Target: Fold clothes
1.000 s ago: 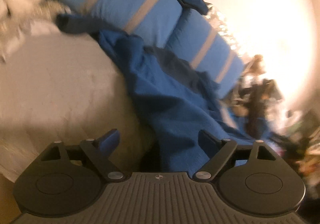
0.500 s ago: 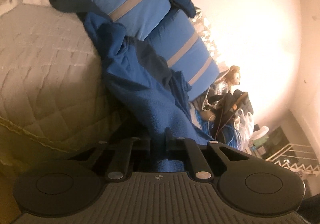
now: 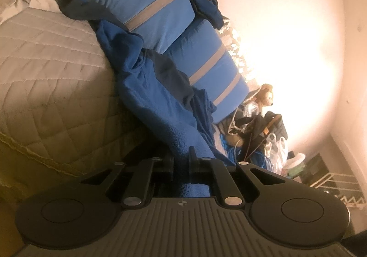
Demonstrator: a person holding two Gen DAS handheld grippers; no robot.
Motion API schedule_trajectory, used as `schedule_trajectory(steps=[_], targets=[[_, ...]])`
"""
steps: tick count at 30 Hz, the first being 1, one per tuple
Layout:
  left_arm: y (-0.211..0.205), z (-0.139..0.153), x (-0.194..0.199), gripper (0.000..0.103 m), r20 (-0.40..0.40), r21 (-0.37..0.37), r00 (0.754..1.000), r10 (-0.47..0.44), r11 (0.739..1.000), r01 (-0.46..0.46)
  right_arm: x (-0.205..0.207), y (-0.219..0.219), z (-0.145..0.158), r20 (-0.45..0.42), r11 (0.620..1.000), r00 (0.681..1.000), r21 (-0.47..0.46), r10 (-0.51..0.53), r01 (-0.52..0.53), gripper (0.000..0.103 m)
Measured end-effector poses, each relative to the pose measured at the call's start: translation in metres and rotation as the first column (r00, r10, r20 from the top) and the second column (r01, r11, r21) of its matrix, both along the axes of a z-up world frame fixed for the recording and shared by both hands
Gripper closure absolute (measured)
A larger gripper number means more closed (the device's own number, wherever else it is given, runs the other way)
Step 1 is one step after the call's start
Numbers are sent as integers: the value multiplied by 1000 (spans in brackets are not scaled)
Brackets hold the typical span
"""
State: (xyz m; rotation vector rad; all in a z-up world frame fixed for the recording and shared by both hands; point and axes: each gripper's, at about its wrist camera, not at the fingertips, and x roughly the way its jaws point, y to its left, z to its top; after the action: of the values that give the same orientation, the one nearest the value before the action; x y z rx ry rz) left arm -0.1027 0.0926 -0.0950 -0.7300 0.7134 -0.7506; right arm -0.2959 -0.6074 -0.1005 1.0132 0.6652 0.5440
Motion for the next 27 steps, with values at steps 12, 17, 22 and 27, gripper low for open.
schedule_trajectory(steps=[12, 17, 22, 27], targets=[[-4, 40, -26, 96, 64, -54, 997, 37, 998, -34, -31, -15, 130, 223, 968, 969, -199, -106, 152, 95], [-5, 58, -40, 96, 91, -56, 995, 46, 998, -41, -35, -17, 162, 255, 958, 960, -226, -120, 179, 95], [3, 65, -53, 96, 89, -37, 994, 67, 997, -64, -46, -19, 171, 233, 959, 966, -228, -116, 170, 95], [2, 52, -58, 94, 18, 36, 996, 82, 996, -83, -48, -9, 170, 152, 908, 982, -386, -110, 161, 91]])
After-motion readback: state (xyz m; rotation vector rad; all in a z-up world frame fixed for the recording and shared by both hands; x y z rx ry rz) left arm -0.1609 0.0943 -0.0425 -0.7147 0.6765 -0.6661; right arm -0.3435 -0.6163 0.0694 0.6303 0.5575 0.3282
